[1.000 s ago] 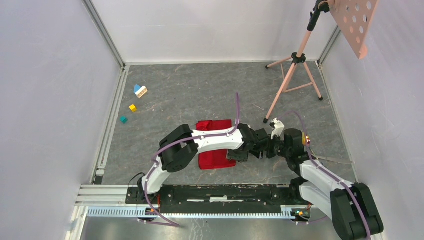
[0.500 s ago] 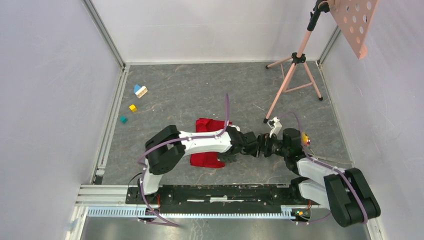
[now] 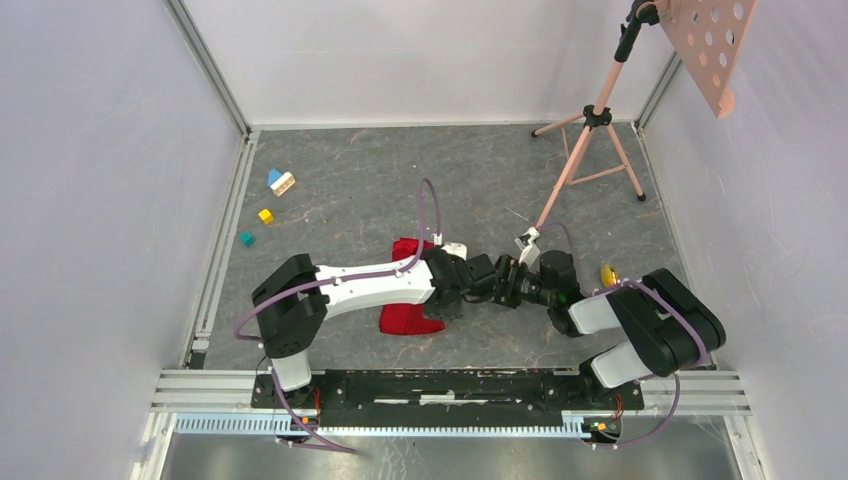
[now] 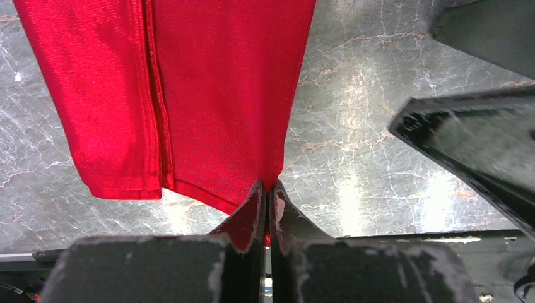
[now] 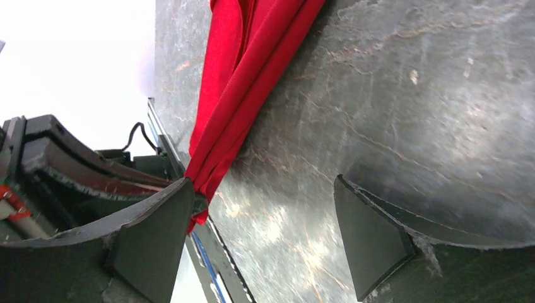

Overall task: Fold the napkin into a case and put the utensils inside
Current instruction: Pick up the 2/3-rectangle-folded napkin from the center of the board, then pass from the left arm to the right

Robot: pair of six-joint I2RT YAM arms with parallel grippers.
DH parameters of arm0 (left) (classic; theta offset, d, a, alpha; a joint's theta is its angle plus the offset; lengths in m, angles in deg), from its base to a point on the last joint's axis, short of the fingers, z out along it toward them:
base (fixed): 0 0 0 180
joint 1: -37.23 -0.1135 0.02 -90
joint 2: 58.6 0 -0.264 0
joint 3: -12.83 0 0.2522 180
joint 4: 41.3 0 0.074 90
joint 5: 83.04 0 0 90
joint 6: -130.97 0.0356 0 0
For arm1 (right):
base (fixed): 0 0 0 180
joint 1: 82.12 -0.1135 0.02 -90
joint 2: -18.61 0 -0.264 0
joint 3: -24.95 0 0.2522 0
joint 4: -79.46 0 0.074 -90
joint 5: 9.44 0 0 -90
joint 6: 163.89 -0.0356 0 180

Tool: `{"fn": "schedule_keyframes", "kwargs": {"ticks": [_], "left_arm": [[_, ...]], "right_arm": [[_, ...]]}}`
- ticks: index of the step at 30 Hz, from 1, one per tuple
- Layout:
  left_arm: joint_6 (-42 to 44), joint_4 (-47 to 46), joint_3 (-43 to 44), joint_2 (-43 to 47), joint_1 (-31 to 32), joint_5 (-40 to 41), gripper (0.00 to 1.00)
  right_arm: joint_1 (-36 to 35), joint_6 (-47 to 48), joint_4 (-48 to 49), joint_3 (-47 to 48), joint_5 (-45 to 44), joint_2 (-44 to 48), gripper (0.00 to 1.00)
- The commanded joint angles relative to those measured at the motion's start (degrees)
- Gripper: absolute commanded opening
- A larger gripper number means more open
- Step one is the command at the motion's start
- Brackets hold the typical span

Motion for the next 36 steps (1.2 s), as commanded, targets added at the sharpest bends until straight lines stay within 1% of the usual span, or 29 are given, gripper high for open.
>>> {"fn": "schedule_keyframes", "kwargs": {"ticks": [1, 7, 12, 17, 24, 31, 33, 34, 35, 36], "left_arm": [[1.9, -1.0, -1.3, 5.2, -1.5, -0.3, 0.02], [2.3, -1.1, -3.6, 8.3, -2.7, -0.8, 0.02], [2.9, -1.2, -3.4, 8.9, -3.1, -1.1, 0.02], [3.3, -1.5, -3.6, 9.2, -3.1, -1.5, 0.02], [3.7, -2.1, -4.2, 10.3, -3.3, -2.0, 0.02], [4.4, -4.4, -5.1, 10.4, -3.6, -3.9, 0.02], [4.5, -5.9, -5.6, 10.5, -3.8, -5.2, 0.02], [4.6, -6.5, -5.8, 10.5, -4.0, -5.7, 0.03], [4.7, -7.4, -6.1, 10.8, -4.1, -6.5, 0.06], [4.7, -8.1, -6.4, 11.3, -4.1, -6.9, 0.12]], "right_arm": [[-2.8, -6.3, 7.0, 4.2, -2.5, -4.5, 0.87], [-4.2, -10.4, 13.2, 6.1, -3.7, -9.4, 0.87], [-6.0, -10.9, 13.1, 10.0, -6.5, -13.2, 0.86], [-6.9, -13.6, 16.9, 12.8, -8.1, -17.8, 0.76], [-7.9, -14.6, 18.4, 13.9, -9.5, -21.3, 0.67], [-8.5, -15.4, 21.4, 14.6, -9.7, -24.2, 0.47], [-8.5, -15.0, 22.1, 14.5, -9.8, -24.5, 0.39], [-8.5, -14.8, 22.5, 14.5, -9.8, -24.7, 0.33], [-8.5, -14.4, 22.8, 14.6, -9.6, -24.9, 0.28], [-8.5, -13.7, 22.9, 14.8, -9.5, -25.2, 0.23]]}}
